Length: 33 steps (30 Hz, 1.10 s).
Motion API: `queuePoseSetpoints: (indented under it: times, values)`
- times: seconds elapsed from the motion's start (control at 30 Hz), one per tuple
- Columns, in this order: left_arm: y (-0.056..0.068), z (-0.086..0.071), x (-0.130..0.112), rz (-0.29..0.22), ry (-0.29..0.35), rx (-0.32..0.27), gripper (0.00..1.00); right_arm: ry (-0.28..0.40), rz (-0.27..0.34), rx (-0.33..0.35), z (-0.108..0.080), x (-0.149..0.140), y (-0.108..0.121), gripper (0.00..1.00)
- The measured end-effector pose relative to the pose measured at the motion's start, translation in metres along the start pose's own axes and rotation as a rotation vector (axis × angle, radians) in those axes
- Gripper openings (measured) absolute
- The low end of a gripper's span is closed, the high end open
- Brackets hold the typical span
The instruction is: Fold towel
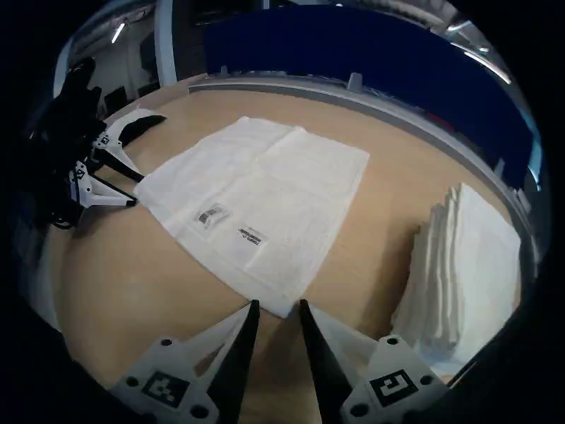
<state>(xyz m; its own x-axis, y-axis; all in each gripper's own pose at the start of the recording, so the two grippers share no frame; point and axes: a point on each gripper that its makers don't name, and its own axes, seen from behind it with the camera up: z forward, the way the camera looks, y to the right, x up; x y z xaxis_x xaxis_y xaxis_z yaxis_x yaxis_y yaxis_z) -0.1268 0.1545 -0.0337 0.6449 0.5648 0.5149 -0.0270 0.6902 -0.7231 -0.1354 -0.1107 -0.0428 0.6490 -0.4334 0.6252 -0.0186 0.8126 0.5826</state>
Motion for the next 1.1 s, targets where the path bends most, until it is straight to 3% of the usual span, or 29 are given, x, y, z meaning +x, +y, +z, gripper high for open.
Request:
queuePoseSetpoints:
  times: [0.23,0.5,0.83,1.1]
  values:
    - [0.0009,0.0,0.0004,0.013,-0.003,0.002,0.52,-0.008,0.003,0.001,-0.0008,-0.0005,0.002,0.28]
    - [0.0028,0.0007,0.0006,0.029,-0.006,0.004,0.35,-0.014,0.003,-0.004,-0.003,-0.002,0.0036,0.15]
    - [-0.0043,0.0019,0.0045,0.053,-0.008,0.049,0.12,-0.005,0.008,0.019,-0.0046,0.0011,-0.002,0.11]
    - [-0.0056,0.0003,0.0059,0.028,-0.013,0.037,0.08,0.008,0.011,0.016,-0.0058,0.0059,-0.0016,0.11]
